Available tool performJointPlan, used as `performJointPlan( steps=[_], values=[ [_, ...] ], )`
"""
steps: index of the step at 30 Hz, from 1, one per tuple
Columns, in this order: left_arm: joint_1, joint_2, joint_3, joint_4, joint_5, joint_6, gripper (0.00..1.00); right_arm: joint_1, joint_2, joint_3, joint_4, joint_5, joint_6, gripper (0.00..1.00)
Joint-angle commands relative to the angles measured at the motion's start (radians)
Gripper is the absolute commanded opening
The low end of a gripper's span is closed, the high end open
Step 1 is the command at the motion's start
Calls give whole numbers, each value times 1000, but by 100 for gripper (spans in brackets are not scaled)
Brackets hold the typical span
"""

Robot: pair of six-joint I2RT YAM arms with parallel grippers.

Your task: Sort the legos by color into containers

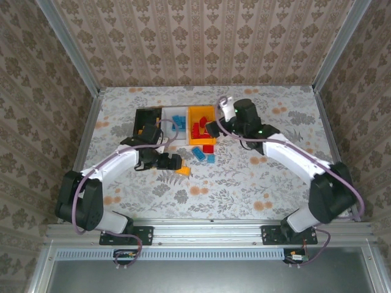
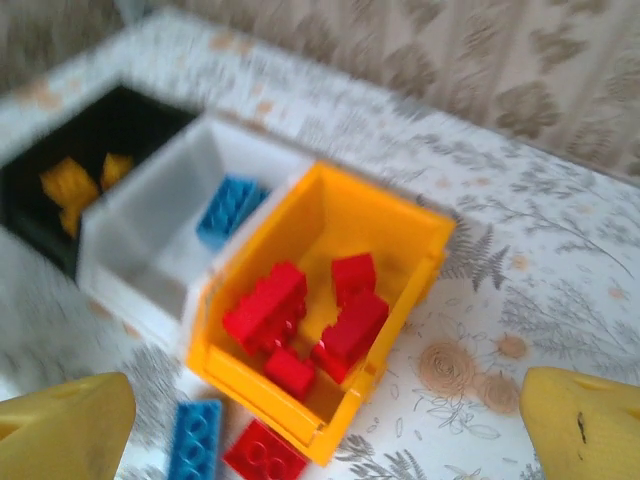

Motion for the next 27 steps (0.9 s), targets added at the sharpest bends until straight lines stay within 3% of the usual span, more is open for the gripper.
performJointPlan(
  steps=[1,2,4,6,13,27],
  values=[
    [-30,23,41,-9,-29,-15,100,-74,-37,46,-135,13,354,100],
    [-34,29,44,-9,-35,-16,100,-92,-24,74,-208,-61,371,100],
    [-41,46,56,-9,-49,-16,100,-88,11,119,-398,-79,392,96],
    [-50,68,74,-9,-65,-16,99,-75,26,89,-456,-119,396,91],
    [-90,186,157,-41,-129,-11,88,19,-5,-104,-405,-116,434,86],
    [-132,369,250,-58,-181,-5,83,88,37,-146,-378,-122,440,85]
  ],
)
